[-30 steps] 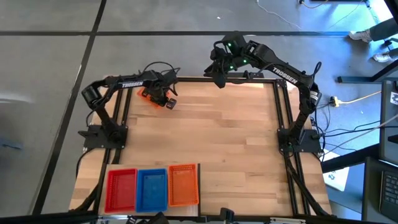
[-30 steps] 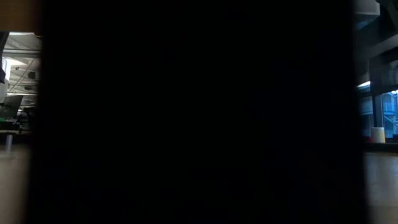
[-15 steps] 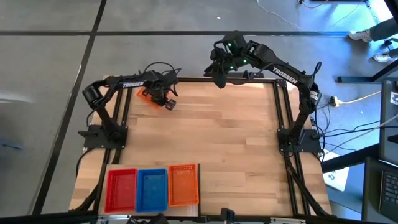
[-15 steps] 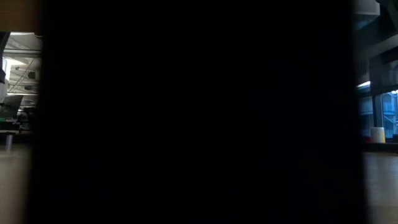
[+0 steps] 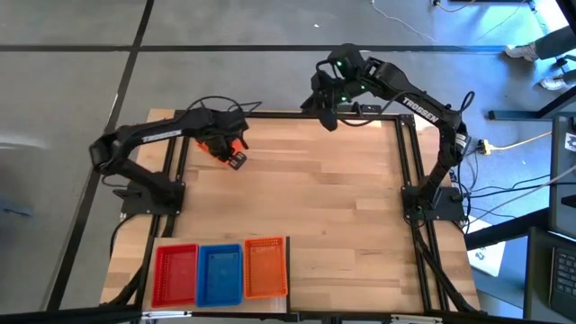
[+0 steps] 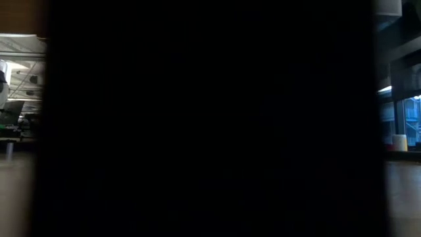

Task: Stack baskets on shelf by color
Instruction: Stack the orange bin on top of the other orange bin on the shelf

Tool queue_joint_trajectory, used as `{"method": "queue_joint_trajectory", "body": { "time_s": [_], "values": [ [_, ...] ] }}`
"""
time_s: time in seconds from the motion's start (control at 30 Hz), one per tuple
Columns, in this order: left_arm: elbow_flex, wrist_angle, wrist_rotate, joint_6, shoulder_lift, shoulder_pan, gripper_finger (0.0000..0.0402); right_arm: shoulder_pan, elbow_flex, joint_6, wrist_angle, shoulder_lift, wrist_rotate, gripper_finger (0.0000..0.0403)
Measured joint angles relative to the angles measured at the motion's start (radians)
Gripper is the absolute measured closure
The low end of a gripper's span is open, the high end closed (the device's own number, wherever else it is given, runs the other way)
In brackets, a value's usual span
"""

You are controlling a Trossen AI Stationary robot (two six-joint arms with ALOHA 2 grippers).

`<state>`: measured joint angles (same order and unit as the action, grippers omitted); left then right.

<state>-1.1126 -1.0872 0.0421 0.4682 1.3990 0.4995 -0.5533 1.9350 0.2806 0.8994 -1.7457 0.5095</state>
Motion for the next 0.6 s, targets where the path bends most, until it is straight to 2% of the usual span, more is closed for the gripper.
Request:
{"method": "queue_joint_trajectory", "body": {
  "time_s": [0.13, 0.27, 0.43, 0.6],
  "values": [
    [-0.010, -0.013, 0.000, -0.001, -0.088, -0.085, 0.0401, 0.000, 0.000, 0.065, 0.077, 0.005, 0.118, 0.0297],
    [-0.093, -0.078, 0.002, -0.046, -0.128, -0.181, 0.0401, 0.000, 0.000, 0.120, 0.163, 0.013, 0.170, 0.0297],
    [-0.282, -0.191, 0.002, -0.108, -0.137, -0.315, 0.0401, 0.000, 0.000, 0.172, 0.249, 0.031, 0.168, 0.0297],
    [-0.480, -0.271, 0.002, -0.060, -0.128, -0.485, 0.0401, 0.008, 0.000, 0.170, 0.263, 0.083, 0.167, 0.0297]
  ]
}}
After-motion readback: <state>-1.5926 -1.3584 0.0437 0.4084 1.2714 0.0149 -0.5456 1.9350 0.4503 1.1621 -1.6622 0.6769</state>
